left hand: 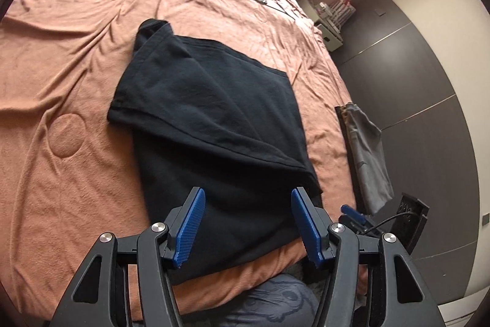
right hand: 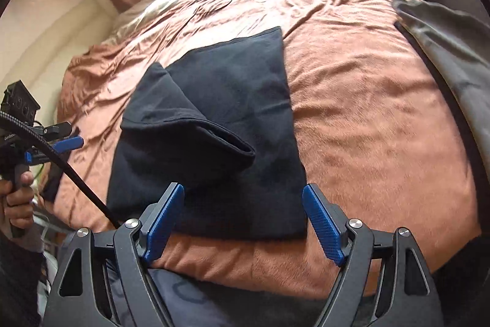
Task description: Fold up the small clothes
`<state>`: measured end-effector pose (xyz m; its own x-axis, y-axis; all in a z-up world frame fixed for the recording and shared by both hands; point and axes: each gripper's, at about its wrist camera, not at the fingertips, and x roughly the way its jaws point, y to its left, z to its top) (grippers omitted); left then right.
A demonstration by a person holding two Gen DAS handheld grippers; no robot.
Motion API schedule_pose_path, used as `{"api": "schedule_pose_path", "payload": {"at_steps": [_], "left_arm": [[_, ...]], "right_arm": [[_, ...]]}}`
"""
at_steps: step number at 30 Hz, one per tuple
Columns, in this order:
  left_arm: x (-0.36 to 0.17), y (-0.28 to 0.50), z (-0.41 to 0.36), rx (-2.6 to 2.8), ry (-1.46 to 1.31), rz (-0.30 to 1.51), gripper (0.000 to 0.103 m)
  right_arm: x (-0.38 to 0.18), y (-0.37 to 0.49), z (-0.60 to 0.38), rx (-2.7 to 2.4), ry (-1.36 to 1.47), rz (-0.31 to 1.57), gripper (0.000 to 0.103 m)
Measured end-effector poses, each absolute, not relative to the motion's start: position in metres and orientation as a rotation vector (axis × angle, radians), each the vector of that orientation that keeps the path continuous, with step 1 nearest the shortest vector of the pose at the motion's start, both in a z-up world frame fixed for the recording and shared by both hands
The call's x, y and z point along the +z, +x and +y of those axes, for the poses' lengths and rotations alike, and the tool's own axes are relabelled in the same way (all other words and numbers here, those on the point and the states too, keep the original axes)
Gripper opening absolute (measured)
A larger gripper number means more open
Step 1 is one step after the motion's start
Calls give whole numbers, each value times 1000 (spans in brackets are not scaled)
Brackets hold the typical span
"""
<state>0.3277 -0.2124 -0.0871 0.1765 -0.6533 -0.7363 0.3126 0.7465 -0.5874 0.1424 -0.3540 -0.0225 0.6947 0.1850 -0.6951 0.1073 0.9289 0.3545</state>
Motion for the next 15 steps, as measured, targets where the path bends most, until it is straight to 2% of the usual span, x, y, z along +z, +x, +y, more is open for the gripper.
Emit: {"api": "schedule_pose_path", "payload": {"at_steps": [9,13,14,15], "left_arm": [[-122,329,-177,-611,-316,1283,60],[-138,329,-167,-578,-309,1314,60],[-141,329,-165,-573,-310,1321,60],[-145,329,-163,-568,-314,1328,60]], "right_arm": [[-23,207,-322,98,138,877,77],[-24,232,-311,138,71,887,67],[-26,240,-309,147,60,895,58],[-27,245,-308,154,54,905,45]]}}
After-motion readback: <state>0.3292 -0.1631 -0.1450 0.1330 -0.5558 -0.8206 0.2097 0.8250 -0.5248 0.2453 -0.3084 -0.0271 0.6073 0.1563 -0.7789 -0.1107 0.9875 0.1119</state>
